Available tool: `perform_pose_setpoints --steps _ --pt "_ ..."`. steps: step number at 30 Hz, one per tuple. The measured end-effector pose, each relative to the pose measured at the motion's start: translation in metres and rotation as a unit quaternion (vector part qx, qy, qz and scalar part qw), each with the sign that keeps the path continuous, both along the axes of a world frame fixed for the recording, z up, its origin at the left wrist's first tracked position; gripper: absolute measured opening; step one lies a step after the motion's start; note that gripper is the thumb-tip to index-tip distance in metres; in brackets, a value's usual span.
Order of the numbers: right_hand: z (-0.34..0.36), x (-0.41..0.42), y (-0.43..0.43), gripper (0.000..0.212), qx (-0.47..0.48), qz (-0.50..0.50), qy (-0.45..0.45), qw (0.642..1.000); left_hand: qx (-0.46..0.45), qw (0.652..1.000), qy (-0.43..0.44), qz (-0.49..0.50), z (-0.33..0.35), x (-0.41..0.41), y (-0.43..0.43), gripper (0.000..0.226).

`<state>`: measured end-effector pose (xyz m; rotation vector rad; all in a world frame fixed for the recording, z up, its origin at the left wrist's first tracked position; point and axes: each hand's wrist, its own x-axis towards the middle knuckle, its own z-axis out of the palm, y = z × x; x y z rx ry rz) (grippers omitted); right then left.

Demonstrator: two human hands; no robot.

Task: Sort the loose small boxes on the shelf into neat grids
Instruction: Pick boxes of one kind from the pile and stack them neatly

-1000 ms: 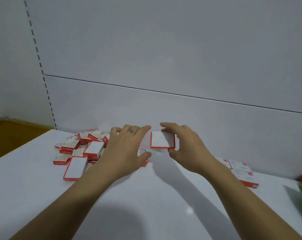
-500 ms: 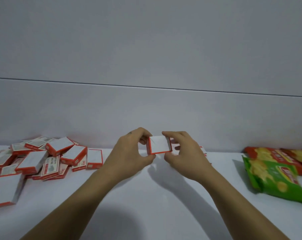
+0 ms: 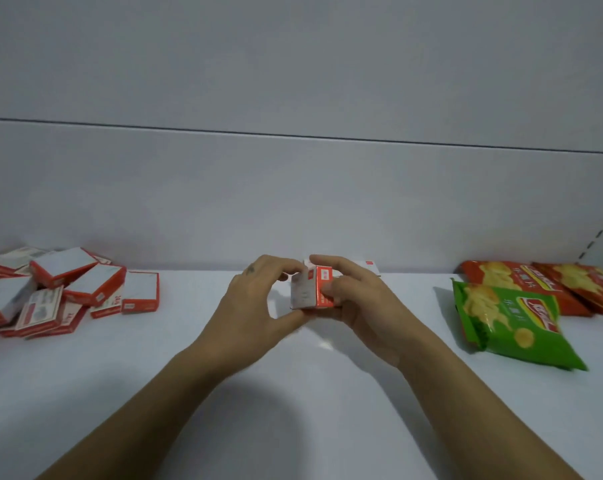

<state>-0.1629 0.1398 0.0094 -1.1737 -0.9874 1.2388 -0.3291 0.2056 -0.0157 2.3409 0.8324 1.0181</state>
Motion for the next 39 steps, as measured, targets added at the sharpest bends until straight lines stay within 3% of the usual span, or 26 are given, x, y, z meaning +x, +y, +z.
perform_pose_setpoints --steps 5,8,12,16,22,25,29,33,39 --pt "-0.015 0.0 -0.004 0.054 -0.008 0.067 0.121 0.99 -0.064 0.998 0.012 -0.016 -0.007 -0.007 -0.004 0.045" --pt "-0.019 -0.001 -0.007 0.049 -0.008 0.076 0.144 0.987 -0.082 0.996 0.018 -0.019 -0.011 -0.006 -0.003 0.049" --pt "-0.018 -0.003 -0.006 0.041 -0.011 0.018 0.093 0.995 -0.062 0.998 -0.012 -0.012 -0.012 -0.008 0.0 0.047" --pt "-0.016 -0.004 -0.007 0.025 -0.006 -0.027 -0.033 0.999 -0.08 0.996 -0.044 -0.016 -0.012 -0.007 -0.001 0.045" --pt "-0.017 -0.005 -0.007 0.023 0.005 -0.073 -0.112 0.991 -0.07 0.997 -0.04 -0.013 -0.014 -0.008 0.001 0.05" --pt "-0.021 -0.003 -0.007 0.034 0.058 -0.094 -0.304 0.946 -0.03 0.999 -0.01 0.006 -0.015 -0.011 0.006 0.052" --pt "-0.027 -0.001 -0.009 0.059 0.124 -0.046 -0.471 0.872 -0.004 0.999 0.031 0.034 -0.015 -0.014 0.009 0.058" --pt "-0.028 0.0 -0.007 0.053 0.149 -0.086 -0.553 0.815 0.004 0.998 0.044 0.036 -0.016 -0.013 0.009 0.062" --pt "-0.024 0.001 -0.005 0.044 0.204 -0.062 -0.622 0.753 0.023 0.998 0.054 0.034 -0.019 -0.011 0.008 0.064"
